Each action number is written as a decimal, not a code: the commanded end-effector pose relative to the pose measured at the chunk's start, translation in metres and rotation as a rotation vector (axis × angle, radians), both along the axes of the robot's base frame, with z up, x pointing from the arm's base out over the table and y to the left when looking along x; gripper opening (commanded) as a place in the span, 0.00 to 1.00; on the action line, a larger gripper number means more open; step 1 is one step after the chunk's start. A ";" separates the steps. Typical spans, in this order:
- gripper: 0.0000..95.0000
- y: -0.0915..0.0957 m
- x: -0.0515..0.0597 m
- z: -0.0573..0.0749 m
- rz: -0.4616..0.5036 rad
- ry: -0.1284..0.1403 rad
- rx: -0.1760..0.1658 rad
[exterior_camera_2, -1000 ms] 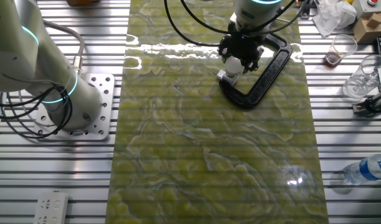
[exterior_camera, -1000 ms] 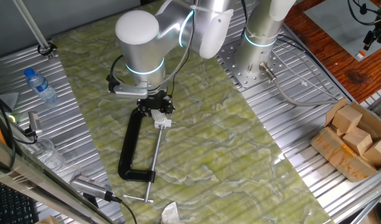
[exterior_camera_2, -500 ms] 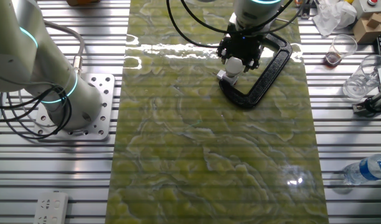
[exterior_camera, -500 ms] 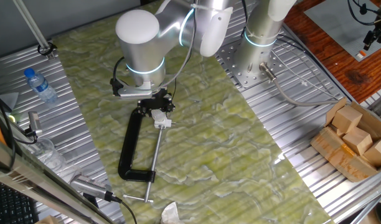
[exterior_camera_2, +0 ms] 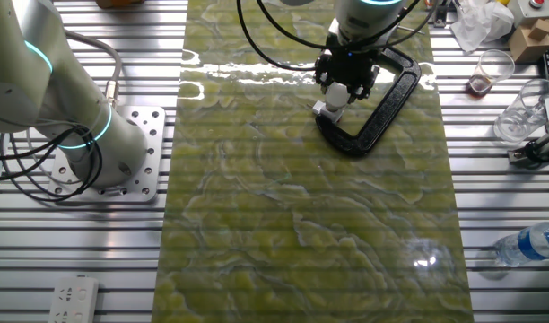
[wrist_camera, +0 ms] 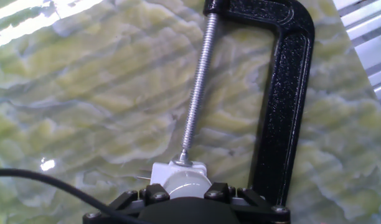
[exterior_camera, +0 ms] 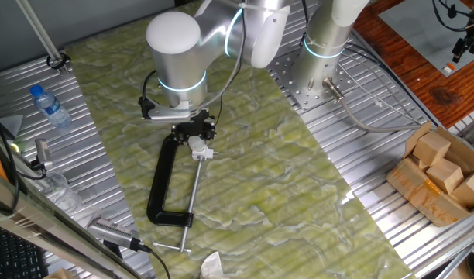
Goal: Install the light bulb by rotating it
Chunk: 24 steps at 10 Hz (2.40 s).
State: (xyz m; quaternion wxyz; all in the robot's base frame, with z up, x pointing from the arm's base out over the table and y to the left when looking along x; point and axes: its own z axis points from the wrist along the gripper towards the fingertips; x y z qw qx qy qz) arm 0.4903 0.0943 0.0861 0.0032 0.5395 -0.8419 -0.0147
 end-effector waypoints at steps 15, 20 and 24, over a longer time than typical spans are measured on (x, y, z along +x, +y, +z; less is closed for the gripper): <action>0.00 -0.001 0.000 -0.001 -0.979 0.015 -0.046; 0.20 -0.001 0.000 -0.001 -0.997 0.016 -0.066; 0.20 -0.001 0.000 -0.001 -0.997 0.016 -0.066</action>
